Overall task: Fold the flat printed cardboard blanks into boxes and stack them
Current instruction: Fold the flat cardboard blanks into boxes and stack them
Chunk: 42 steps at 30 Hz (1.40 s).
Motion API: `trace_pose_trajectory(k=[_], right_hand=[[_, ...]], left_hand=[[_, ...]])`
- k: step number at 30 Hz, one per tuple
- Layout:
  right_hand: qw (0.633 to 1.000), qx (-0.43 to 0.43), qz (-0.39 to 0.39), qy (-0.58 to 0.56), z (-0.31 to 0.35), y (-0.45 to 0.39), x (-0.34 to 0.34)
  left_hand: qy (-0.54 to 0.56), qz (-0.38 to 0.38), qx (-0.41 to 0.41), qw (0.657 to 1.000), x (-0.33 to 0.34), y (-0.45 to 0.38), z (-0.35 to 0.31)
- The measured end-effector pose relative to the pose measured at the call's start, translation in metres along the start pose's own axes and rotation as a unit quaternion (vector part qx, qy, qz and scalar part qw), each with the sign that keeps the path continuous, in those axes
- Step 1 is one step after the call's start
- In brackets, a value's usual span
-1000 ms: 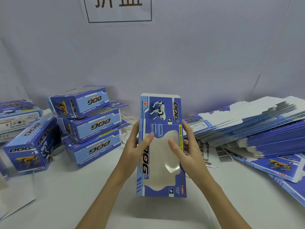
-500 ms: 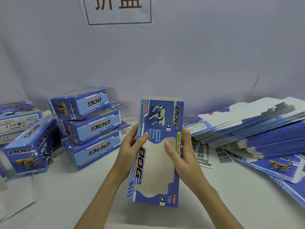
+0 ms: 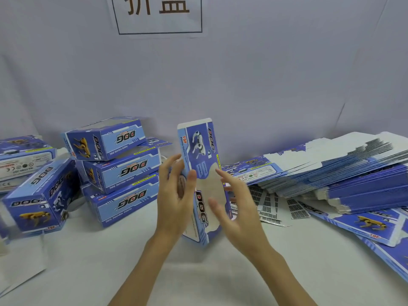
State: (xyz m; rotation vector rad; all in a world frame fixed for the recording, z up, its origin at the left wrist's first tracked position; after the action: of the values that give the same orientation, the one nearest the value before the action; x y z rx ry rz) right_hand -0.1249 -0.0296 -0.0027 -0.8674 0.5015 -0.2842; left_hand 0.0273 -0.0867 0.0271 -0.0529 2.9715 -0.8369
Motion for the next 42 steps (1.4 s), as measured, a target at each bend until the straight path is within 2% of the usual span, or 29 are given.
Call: trace_pose_trajectory(k=[3,5,7,10,12,13,15,16,17,20,24,31,34,39,42], right_hand=[[0.998,0.04,0.044,-0.031,0.005,0.002,0.012],[0.992,0.093,0.026,-0.086,0.007,0.001,0.013],[0.985,0.127,-0.011,-0.115,0.004,-0.001,0.009],[0.98,0.15,-0.013,-0.133,-0.001,-0.004,-0.002],[0.964,0.165,-0.003,-0.207,-0.002,-0.007,-0.008],[0.947,0.18,0.0,-0.267,-0.003,-0.008,-0.01],[0.919,0.198,0.019,-0.341,-0.002,-0.008,-0.011],[0.918,0.196,0.03,-0.345,-0.002,-0.007,-0.01],[0.919,0.191,0.037,-0.343,-0.002,-0.007,-0.01],[0.936,0.173,0.024,-0.305,-0.002,-0.007,-0.01],[0.971,0.099,-0.032,-0.215,0.002,-0.01,-0.012],[0.977,0.09,-0.098,-0.169,0.006,-0.018,-0.027],[0.978,0.09,-0.104,-0.157,0.004,-0.02,-0.033],[0.98,0.066,-0.087,-0.166,0.009,-0.023,-0.031],[0.987,0.044,-0.076,-0.133,0.01,-0.019,-0.027]], left_hand=[[-0.004,0.03,0.06,0.998,-0.001,0.003,0.0],[-0.03,0.025,0.096,0.995,-0.004,0.001,-0.002],[-0.027,0.022,0.088,0.996,-0.004,-0.002,0.0],[-0.004,0.001,-0.001,1.0,-0.005,-0.008,0.004],[-0.012,0.023,-0.09,0.996,-0.013,-0.012,0.008],[0.012,0.061,-0.152,0.986,-0.018,-0.014,0.01],[0.132,0.139,-0.29,0.938,-0.024,-0.015,0.012],[0.185,0.155,-0.327,0.914,-0.025,-0.014,0.012],[0.215,0.154,-0.335,0.905,-0.025,-0.013,0.014],[0.24,0.129,-0.292,0.917,-0.021,-0.012,0.015],[0.253,0.178,-0.189,0.932,-0.016,-0.007,0.014],[0.172,0.165,-0.132,0.962,-0.006,0.001,0.007],[0.176,0.169,-0.125,0.962,-0.005,0.003,0.0],[0.147,0.126,-0.034,0.98,-0.003,0.002,-0.006],[0.159,0.135,-0.065,0.976,-0.002,0.003,-0.003]])
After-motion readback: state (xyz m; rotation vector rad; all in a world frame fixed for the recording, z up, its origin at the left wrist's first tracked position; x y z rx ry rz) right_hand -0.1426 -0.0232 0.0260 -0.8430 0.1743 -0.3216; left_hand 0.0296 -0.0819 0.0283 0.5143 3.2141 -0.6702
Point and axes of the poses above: each hand's wrist, its own y-axis away from the middle knuckle, its own x-axis out of the palm, z = x × y, the point moved 1 cm from there along -y, towards the middle knuckle, and after that the axes turned 11 degrees about -x, right-handed, at the moved point
